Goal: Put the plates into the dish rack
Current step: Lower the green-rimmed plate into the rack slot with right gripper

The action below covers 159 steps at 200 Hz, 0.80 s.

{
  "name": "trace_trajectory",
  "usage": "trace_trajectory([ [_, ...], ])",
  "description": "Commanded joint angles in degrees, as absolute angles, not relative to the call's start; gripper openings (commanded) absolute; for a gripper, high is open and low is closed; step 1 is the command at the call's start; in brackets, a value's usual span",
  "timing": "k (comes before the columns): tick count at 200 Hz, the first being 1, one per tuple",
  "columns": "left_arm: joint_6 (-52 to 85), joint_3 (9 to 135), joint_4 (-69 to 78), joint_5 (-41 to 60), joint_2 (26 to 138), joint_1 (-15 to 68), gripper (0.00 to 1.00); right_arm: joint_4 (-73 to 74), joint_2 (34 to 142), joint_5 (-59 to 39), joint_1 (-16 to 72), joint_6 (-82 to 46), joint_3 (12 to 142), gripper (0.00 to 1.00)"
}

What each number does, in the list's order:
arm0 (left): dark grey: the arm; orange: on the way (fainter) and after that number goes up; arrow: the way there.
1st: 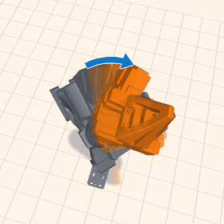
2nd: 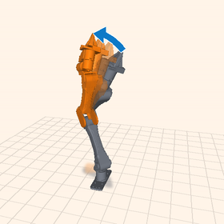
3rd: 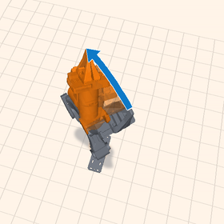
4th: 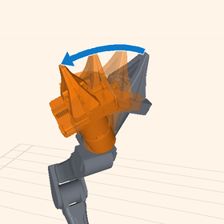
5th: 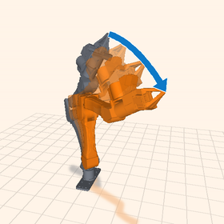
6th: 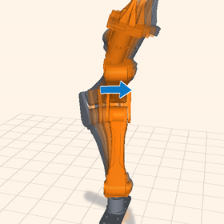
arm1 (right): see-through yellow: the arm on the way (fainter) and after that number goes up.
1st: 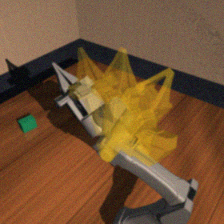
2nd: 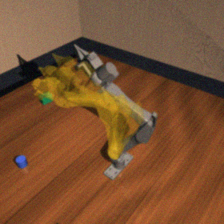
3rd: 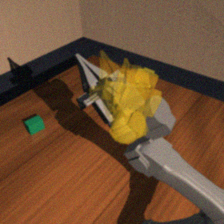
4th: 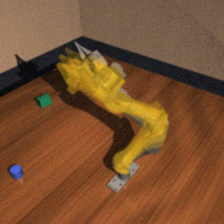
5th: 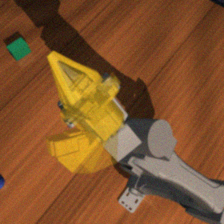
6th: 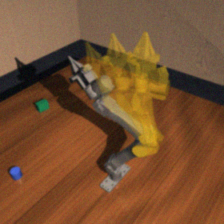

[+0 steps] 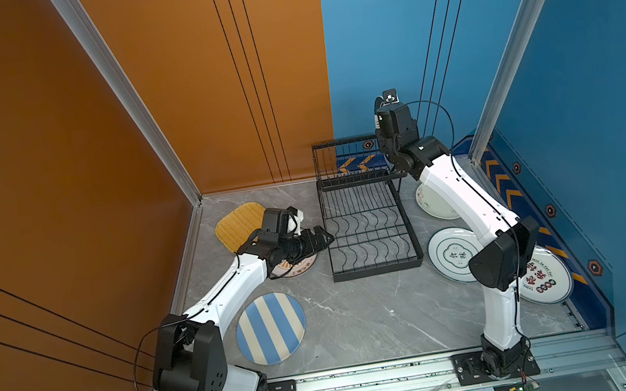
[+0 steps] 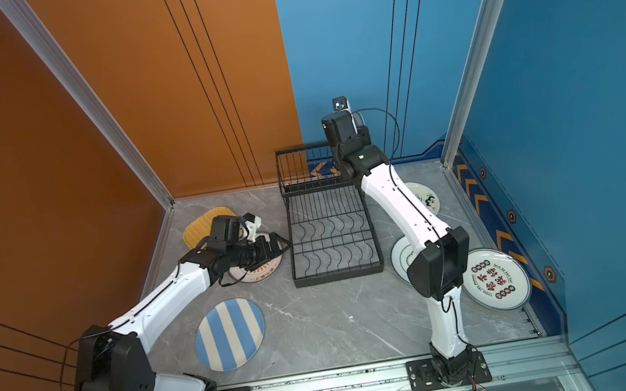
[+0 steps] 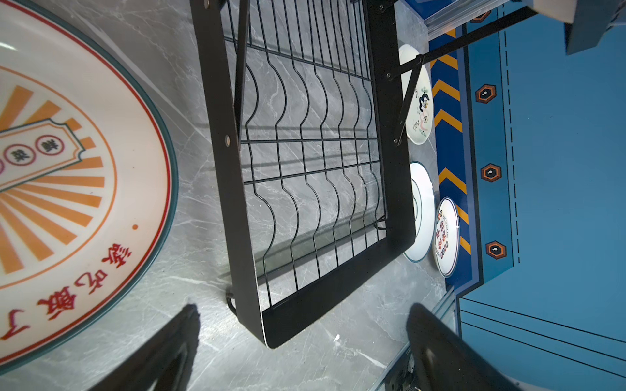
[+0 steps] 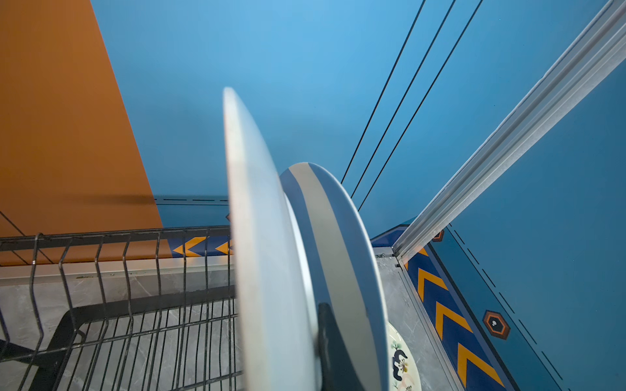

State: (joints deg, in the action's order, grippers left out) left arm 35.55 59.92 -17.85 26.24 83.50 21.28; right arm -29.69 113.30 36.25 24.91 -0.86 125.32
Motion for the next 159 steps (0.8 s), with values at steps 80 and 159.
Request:
trace_trajectory([
  [80, 36.5, 60.4, -18.6, 23.7, 83.6, 22.4, 0.97, -26.9, 115.8, 36.5, 23.9, -3.3, 126.8, 0.0],
  [159, 36.7, 59.4, -18.6, 23.4, 82.7, 22.7, 0.98, -28.5, 114.2, 36.0, 23.9, -4.3, 124.6, 0.16],
])
